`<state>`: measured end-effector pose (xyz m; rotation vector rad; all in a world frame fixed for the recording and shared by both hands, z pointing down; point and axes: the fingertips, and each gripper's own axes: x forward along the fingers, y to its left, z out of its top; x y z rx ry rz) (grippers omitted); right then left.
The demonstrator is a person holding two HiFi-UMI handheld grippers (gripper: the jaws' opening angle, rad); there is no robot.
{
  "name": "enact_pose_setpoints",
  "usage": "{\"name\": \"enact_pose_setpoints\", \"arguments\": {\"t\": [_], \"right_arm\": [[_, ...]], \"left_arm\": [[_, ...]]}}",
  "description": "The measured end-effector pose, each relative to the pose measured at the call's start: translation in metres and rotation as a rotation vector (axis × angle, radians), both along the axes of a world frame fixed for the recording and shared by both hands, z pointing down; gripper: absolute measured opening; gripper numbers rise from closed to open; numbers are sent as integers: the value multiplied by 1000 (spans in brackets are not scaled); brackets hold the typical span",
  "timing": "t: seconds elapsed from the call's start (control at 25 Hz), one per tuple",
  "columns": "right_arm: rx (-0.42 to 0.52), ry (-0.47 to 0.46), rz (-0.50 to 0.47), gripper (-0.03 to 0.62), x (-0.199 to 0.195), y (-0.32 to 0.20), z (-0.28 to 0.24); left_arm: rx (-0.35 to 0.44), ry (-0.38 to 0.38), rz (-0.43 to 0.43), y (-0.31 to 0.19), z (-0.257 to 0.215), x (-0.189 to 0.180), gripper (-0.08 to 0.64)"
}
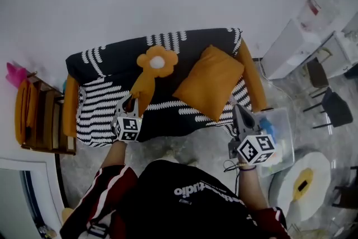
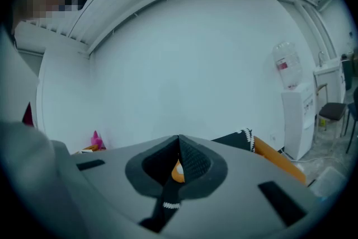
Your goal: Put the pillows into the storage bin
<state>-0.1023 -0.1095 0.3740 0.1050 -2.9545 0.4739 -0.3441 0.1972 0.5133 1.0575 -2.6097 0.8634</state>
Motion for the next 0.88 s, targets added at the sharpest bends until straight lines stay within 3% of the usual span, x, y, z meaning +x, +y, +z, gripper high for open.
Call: {"name": "enact_pose_setpoints", "arguments": {"t": [0.24,0.52,0.88], "right_arm": [[29,22,184,3,45,-47,3],[40,45,382,3,91,-65,-1],[60,60,646,3,170,-74,-3]], "left_arm": [[105,4,172,-85,-30,18,38],[199,10,386,-170,-66,29,37],[238,-24,652,-264,-85,61,35]]}}
